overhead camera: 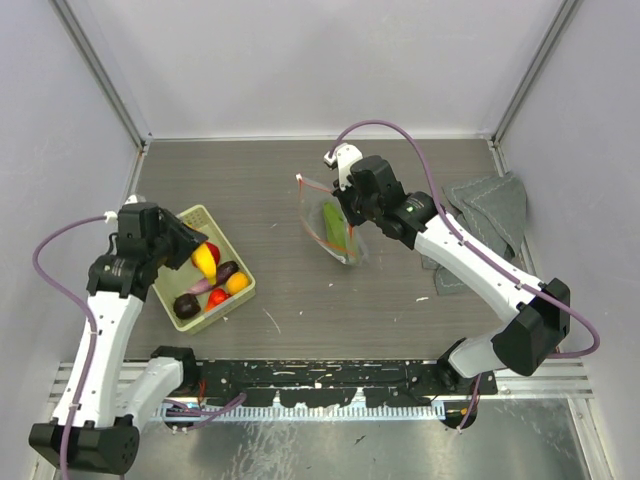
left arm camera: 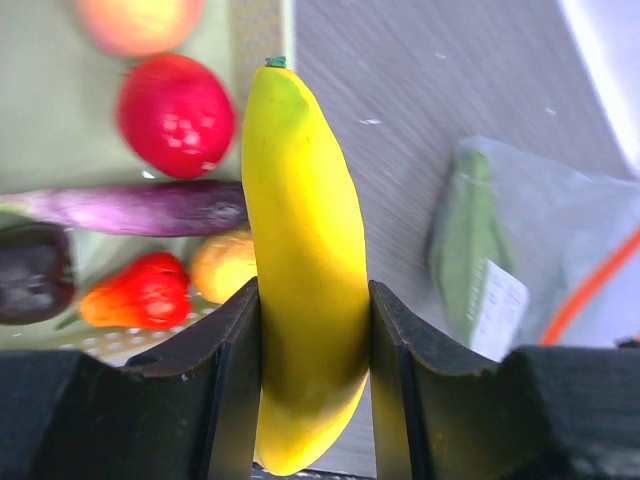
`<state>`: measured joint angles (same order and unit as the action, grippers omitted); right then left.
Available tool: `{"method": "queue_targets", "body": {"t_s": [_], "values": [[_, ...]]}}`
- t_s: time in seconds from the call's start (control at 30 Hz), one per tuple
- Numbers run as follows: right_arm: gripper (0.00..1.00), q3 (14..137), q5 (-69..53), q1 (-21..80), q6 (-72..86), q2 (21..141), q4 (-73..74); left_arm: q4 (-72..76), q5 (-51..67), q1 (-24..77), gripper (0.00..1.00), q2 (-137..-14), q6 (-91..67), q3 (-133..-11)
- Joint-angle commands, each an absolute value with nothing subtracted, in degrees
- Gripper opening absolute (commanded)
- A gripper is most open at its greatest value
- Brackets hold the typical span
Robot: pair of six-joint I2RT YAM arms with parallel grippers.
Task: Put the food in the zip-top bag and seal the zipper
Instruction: Pick up the fake fruit from the bin, then place the fake fruit in the zipper food storage bag.
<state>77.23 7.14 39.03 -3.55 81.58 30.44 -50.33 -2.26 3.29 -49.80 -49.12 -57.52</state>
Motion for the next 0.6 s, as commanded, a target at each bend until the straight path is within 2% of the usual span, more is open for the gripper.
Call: {"method": "queue_targets", "body": {"t_s": [0.0,0.33,0.57], "values": [[0.0,77.62,6.66,39.14,-3.04,79.02,26.71,-40.74,4.54,7.51,0.0,-47.48,-53.79,-59.07],[0.0,77.51,6.04,39.08,-2.5,79.21,26.46,-23.21,1.93,24.51,0.0,-53.93,-60.01,-60.44],[0.0,77.19,5.55,39.14,-2.1,78.75,25.93,-10.56,-0.17,31.27,0.0,-60.93,-62.28,-61.4]]}}
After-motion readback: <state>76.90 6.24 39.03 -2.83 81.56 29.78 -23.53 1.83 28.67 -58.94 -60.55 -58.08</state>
